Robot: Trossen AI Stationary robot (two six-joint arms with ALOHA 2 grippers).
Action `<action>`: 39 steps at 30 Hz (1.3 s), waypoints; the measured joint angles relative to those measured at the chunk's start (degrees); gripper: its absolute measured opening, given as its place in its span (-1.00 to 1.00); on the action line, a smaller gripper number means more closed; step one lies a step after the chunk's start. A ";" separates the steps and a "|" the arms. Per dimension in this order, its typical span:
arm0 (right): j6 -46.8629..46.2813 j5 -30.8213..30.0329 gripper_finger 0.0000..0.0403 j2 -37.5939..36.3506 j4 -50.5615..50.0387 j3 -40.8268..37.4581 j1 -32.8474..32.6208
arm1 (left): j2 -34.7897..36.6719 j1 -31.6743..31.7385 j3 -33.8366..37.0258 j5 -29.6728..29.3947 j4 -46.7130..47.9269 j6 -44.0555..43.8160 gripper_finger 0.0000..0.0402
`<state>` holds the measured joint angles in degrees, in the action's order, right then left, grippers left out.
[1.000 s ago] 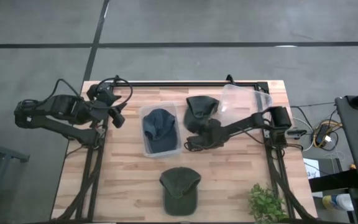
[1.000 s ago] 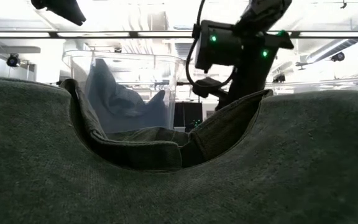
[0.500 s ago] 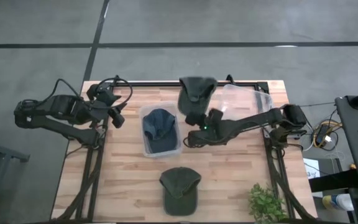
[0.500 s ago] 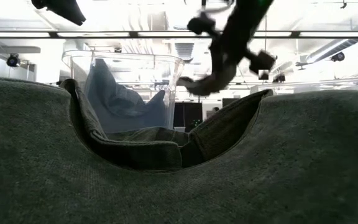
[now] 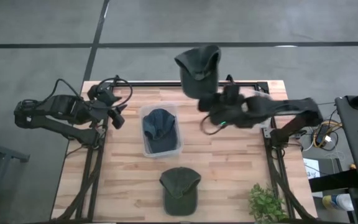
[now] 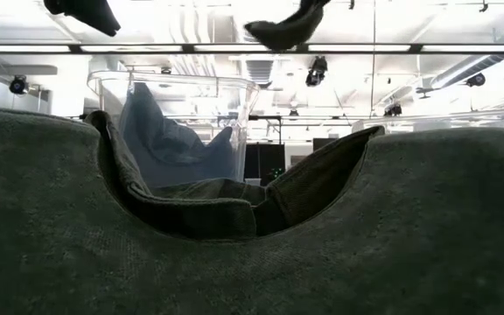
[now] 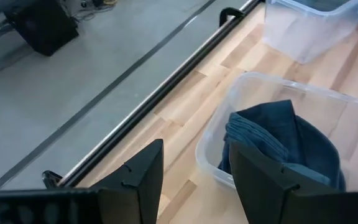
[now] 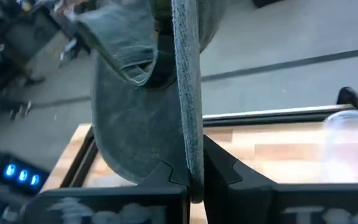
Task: Pick and place caps into container
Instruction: Put the top green cap into the right transparent container
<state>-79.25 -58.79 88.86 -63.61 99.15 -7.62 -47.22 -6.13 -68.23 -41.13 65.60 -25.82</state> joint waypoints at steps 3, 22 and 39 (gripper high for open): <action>3.15 4.27 -0.96 -4.72 -5.22 2.33 0.00 | -0.01 -0.04 0.00 0.51 0.00 -0.06 -0.12; 16.91 24.61 -0.95 -33.09 -12.60 4.69 0.00 | -0.35 -0.02 0.00 0.99 -2.61 -6.41 -0.12; 20.26 27.48 -0.94 -37.07 -26.42 4.07 0.02 | -4.41 0.00 0.00 1.64 -9.31 -8.90 -0.12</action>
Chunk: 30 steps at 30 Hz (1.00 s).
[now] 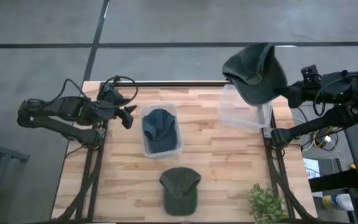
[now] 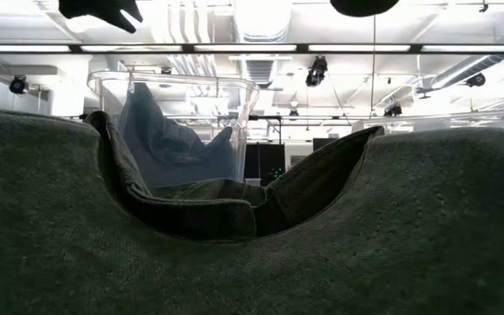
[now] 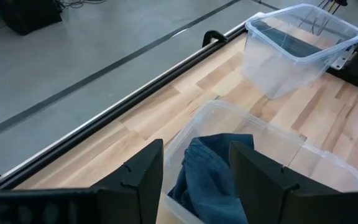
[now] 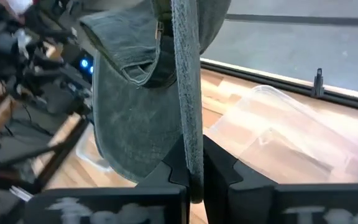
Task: Pick and place caps into container
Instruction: Put the top green cap into the right transparent container
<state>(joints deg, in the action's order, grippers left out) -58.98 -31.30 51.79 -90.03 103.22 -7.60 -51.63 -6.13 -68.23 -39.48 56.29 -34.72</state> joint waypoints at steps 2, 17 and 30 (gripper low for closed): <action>2.01 0.49 -0.94 0.25 0.03 -0.78 0.00 | -0.73 0.00 0.00 0.09 -1.54 0.03 -0.12; 14.77 -3.73 -0.94 0.31 0.02 -17.09 2.88 | -4.55 -0.02 -0.02 7.50 -6.23 2.51 -0.12; 37.97 -5.11 -0.94 0.07 0.02 -25.04 11.69 | -4.64 -0.02 -0.02 8.90 -6.26 1.74 -0.12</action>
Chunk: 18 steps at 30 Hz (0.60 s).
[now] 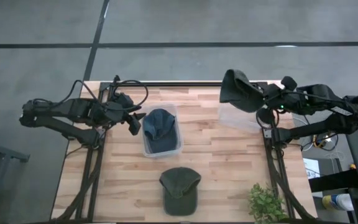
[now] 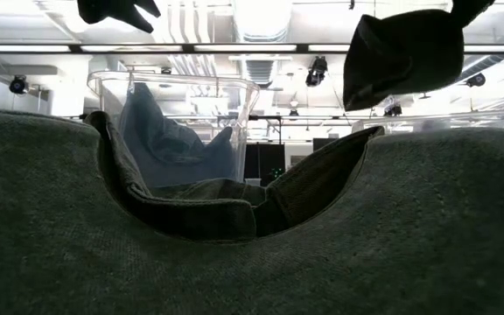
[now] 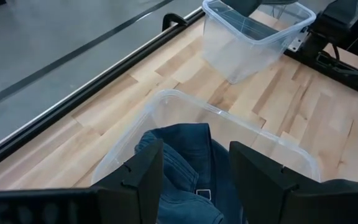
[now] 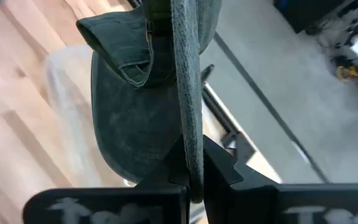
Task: Pick and place caps into container
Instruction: Put the top green cap into the right transparent container
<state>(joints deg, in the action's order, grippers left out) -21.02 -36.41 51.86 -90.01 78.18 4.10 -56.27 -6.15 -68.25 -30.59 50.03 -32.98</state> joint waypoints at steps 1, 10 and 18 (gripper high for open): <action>1.48 -0.02 -0.94 0.00 0.04 -0.01 0.92 | 0.00 0.00 0.00 -0.02 -0.04 -0.05 -0.12; 9.65 5.91 -0.94 -2.80 -0.01 0.06 9.64 | 0.00 0.04 -0.02 -0.02 -0.45 -1.23 -0.12; 12.48 11.31 -0.94 -6.84 -0.05 -2.35 15.52 | 0.00 0.02 -0.02 -0.04 -0.49 -1.59 -0.12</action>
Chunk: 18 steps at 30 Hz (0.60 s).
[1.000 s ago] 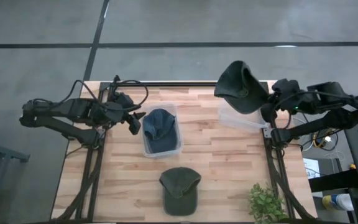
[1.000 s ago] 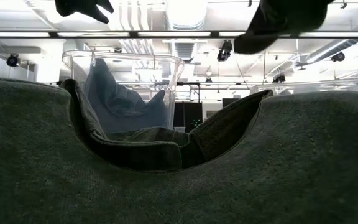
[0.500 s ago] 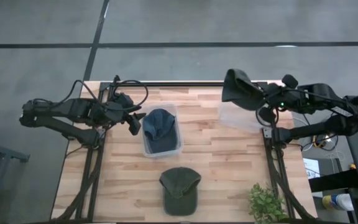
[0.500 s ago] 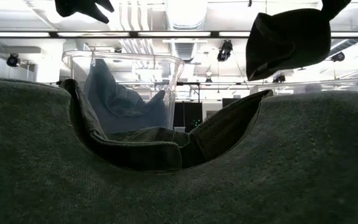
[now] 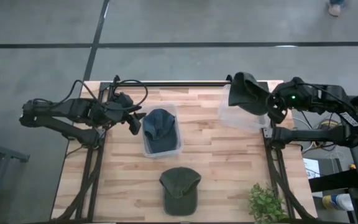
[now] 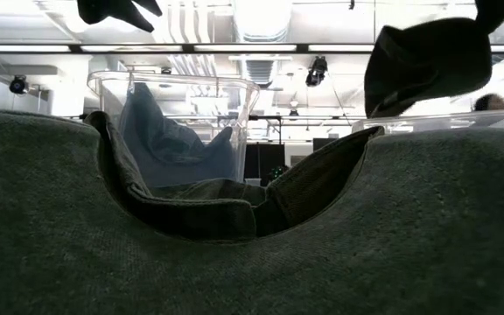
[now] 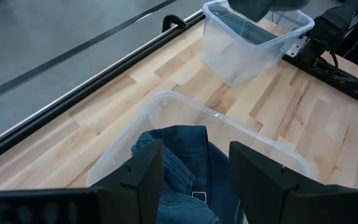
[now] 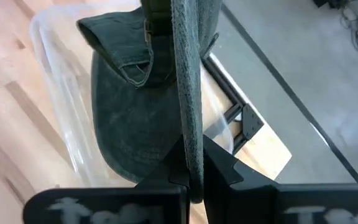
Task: Pick and place caps into container
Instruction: Put the top green cap into the right transparent container
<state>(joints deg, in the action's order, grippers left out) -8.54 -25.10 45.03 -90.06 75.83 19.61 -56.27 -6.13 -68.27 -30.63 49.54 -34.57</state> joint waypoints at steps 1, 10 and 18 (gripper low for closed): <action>0.22 0.47 -0.94 -0.14 0.01 -0.72 0.28 | 0.00 0.00 0.00 0.00 -0.02 0.00 -0.12; 2.30 3.14 -0.94 -0.02 0.02 -6.73 1.07 | -0.09 0.00 0.00 -0.04 -1.29 0.00 -0.12; 1.34 7.17 -0.94 -0.45 0.03 -9.88 1.23 | -0.09 -0.02 0.00 -0.04 -1.54 0.00 -0.12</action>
<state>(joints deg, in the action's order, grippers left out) -7.19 -17.93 44.58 -90.03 65.95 20.84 -56.36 -6.15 -68.27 -30.68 48.00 -34.57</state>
